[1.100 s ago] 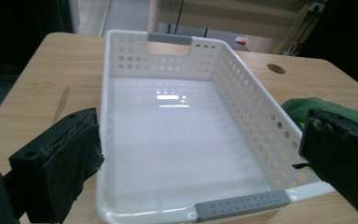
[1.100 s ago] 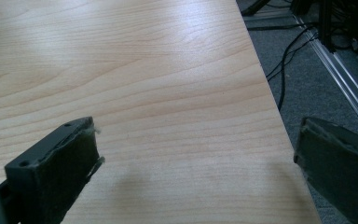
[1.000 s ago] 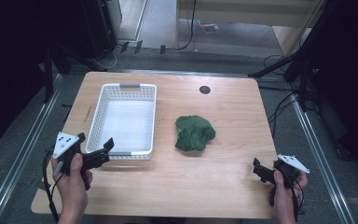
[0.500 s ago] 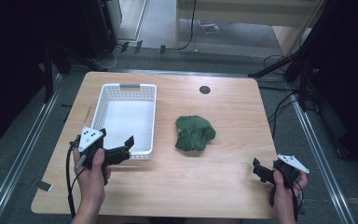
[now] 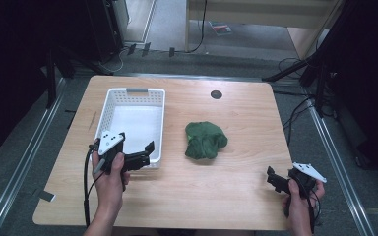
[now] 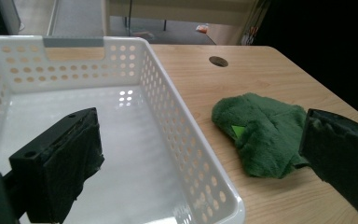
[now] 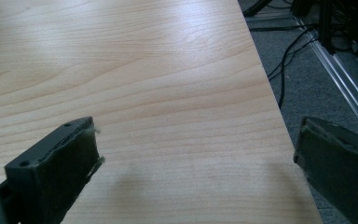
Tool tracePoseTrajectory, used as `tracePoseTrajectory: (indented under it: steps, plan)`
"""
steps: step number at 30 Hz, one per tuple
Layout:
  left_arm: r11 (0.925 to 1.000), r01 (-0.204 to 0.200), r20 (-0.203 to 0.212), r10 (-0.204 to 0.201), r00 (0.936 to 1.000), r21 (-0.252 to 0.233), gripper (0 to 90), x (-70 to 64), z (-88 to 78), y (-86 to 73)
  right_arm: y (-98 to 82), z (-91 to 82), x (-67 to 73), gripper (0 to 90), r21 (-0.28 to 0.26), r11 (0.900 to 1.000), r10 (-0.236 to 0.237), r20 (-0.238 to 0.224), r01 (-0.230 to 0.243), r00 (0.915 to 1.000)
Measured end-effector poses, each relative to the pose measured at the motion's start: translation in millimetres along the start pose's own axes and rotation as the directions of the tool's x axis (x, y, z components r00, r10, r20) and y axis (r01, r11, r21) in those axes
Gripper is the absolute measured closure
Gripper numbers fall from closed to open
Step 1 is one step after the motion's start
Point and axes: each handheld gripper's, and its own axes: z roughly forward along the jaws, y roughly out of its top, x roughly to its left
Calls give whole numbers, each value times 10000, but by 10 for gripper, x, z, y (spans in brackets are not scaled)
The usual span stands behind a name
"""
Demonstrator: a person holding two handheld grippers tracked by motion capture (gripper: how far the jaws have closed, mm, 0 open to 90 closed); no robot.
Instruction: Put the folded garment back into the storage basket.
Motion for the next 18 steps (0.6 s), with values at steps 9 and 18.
tracePoseTrajectory:
  steps: [9,18]
  plan:
    - [9996,-146,382,136,9992,243,0,-194,195,11,0,1,1,0,1,10000,-26,-3,26,10000]
    - [9987,-289,678,259,9974,428,0,-374,383,44,0,0,2,0,-9,10000,-37,17,37,10000]
